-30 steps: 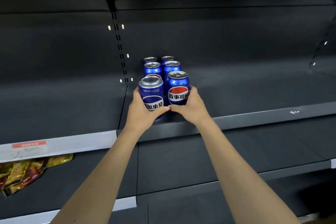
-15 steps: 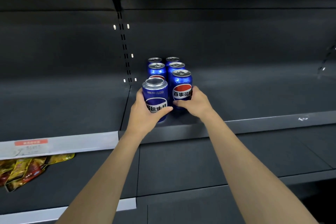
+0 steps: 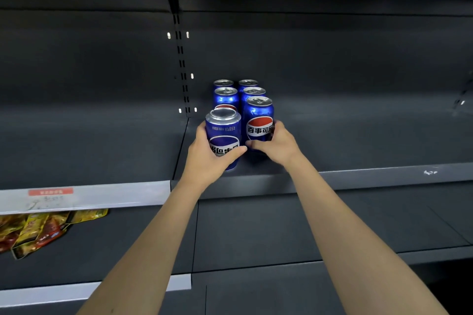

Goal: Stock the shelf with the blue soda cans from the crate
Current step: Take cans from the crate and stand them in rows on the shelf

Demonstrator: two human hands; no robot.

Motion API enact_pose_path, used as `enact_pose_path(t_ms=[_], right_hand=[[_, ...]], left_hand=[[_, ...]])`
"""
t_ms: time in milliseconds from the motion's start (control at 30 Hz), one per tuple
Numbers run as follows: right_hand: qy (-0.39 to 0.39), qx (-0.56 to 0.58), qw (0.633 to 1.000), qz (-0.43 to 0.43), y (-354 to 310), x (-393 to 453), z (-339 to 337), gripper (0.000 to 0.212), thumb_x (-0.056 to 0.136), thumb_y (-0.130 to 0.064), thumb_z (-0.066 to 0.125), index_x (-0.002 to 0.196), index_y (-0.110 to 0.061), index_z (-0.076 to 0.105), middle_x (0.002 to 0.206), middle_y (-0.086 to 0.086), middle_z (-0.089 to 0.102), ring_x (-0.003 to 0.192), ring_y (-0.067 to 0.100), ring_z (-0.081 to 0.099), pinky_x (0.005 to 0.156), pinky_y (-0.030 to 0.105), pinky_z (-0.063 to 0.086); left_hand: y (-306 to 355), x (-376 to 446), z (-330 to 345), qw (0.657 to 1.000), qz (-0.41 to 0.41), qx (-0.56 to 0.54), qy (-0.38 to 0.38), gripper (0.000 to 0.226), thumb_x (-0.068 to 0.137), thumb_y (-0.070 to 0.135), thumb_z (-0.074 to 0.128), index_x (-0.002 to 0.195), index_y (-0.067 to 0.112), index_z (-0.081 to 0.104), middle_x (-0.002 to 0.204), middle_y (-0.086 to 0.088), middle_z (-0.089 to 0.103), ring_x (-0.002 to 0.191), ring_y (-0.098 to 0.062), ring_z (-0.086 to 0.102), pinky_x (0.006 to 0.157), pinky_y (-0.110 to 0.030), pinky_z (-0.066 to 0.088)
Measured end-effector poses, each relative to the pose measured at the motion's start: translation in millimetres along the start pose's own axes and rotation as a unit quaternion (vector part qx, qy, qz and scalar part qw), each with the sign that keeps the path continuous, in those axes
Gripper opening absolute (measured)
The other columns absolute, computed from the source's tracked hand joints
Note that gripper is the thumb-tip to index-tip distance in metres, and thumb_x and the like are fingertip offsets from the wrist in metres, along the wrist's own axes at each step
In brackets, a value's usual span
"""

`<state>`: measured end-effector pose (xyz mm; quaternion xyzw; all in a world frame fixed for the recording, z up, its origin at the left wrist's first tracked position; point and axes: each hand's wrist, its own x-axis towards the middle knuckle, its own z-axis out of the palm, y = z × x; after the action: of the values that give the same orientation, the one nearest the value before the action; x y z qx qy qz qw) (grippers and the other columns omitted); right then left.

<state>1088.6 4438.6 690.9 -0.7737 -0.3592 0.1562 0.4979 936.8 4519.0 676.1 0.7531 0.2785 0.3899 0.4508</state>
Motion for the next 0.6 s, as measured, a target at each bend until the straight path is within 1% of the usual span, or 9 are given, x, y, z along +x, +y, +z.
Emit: enact_pose_path(t_ms=[67,133,167,233,300,367,433,533,600], right_hand=[[0.014,0.003,1.0,-0.004,1,-5,0,0.079,0.075,-0.022,0.08,0.139,-0.011,0.035,0.136,0.003,0.049,0.119,0.014,0.048,0.09,0.022,0.037],[0.037,-0.017,0.999,0.002,1,-12,-1,0.088,0.076,-0.024,0.08,0.145,-0.009,0.027,0.146,0.007,0.037,0.133,0.021,0.038,0.099,0.027,0.035],[0.052,-0.029,0.998,0.007,1,-15,-1,0.092,0.077,-0.026,0.079,0.148,-0.009,0.023,0.149,0.009,0.032,0.137,0.024,0.034,0.103,0.029,0.033],[0.091,-0.046,0.995,0.001,2,-22,-1,0.087,0.078,-0.027,0.078,0.146,-0.008,0.026,0.148,0.011,0.032,0.133,0.024,0.037,0.102,0.031,0.035],[0.133,-0.063,0.989,-0.007,3,-27,-2,0.069,0.079,-0.028,0.076,0.134,-0.008,0.04,0.136,0.01,0.043,0.119,0.023,0.049,0.092,0.03,0.04],[0.142,-0.093,0.985,-0.012,2,-29,-2,0.052,0.08,-0.03,0.075,0.121,-0.009,0.049,0.121,0.008,0.052,0.101,0.019,0.052,0.081,0.027,0.04],[0.127,-0.115,0.985,-0.021,0,-30,1,0.044,0.081,-0.029,0.073,0.115,-0.01,0.053,0.113,0.007,0.055,0.092,0.016,0.049,0.076,0.025,0.036],[0.103,-0.121,0.986,-0.042,-6,-32,9,0.037,0.082,-0.025,0.071,0.112,-0.01,0.055,0.111,0.008,0.059,0.1,0.021,0.054,0.076,0.027,0.039],[0.08,-0.124,0.988,-0.051,-8,-34,16,0.036,0.083,-0.022,0.07,0.114,-0.01,0.057,0.114,0.01,0.059,0.104,0.024,0.056,0.081,0.03,0.045]], left_hand=[[2,1,-1,1.0,-0.01,-0.023,0.001,0.082,0.07,0.032,0.081,0.137,0.023,0.034,0.12,0.012,0.056,0.105,-0.004,0.056,0.079,-0.014,0.046],[3,1,-2,0.999,-0.015,-0.051,0.006,0.082,0.073,0.031,0.079,0.139,0.021,0.032,0.125,0.01,0.054,0.111,-0.005,0.055,0.086,-0.017,0.046],[3,2,-4,0.998,-0.016,-0.06,0.005,0.085,0.074,0.031,0.078,0.142,0.021,0.028,0.13,0.009,0.051,0.115,-0.005,0.053,0.091,-0.019,0.046],[5,4,-9,0.998,-0.009,-0.058,0.001,0.093,0.074,0.031,0.078,0.147,0.022,0.021,0.14,0.008,0.044,0.122,-0.005,0.047,0.099,-0.026,0.044],[10,8,-15,0.999,0.007,-0.035,0.0,0.097,0.073,0.032,0.079,0.148,0.024,0.017,0.144,0.006,0.038,0.125,-0.007,0.044,0.103,-0.03,0.042],[19,13,-19,0.999,0.036,0.019,0.001,0.101,0.071,0.036,0.079,0.148,0.025,0.015,0.145,0.005,0.036,0.127,-0.006,0.041,0.105,-0.03,0.039],[30,17,-19,0.993,0.076,0.088,-0.003,0.103,0.069,0.041,0.08,0.148,0.026,0.016,0.145,0.005,0.036,0.127,-0.005,0.038,0.104,-0.028,0.037],[41,24,-18,0.973,0.105,0.202,-0.023,0.093,0.068,0.051,0.076,0.143,0.028,0.026,0.142,0.003,0.042,0.128,-0.014,0.043,0.102,-0.037,0.04],[44,27,-16,0.954,0.098,0.283,-0.028,0.078,0.071,0.052,0.073,0.136,0.027,0.038,0.133,0.001,0.05,0.122,-0.019,0.048,0.096,-0.035,0.042]])
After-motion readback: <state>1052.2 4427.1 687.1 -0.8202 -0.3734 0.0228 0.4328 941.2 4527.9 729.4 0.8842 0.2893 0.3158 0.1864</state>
